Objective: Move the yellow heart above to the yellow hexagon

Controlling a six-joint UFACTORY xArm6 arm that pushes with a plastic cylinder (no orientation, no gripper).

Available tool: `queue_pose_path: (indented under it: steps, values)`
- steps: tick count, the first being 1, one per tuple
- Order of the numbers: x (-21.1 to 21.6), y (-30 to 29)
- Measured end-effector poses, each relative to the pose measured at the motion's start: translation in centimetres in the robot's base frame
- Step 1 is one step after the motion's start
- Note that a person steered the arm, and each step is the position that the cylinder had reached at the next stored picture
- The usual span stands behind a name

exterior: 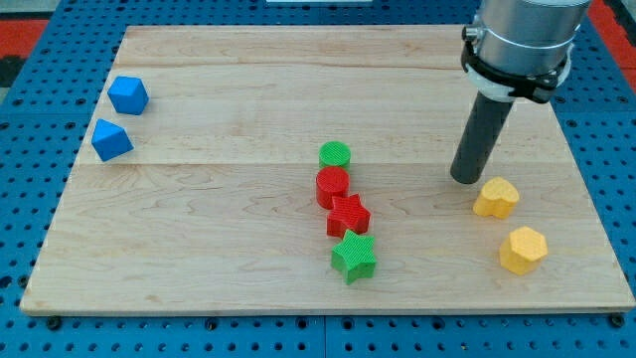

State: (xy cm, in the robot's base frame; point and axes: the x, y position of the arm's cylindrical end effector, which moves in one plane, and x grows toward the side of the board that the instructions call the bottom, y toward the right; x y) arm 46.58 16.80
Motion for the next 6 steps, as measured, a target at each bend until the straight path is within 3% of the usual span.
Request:
queue_pose_path:
  steps: [2,6]
  values:
    - [3.9,1.9]
    - [1.3,1.9]
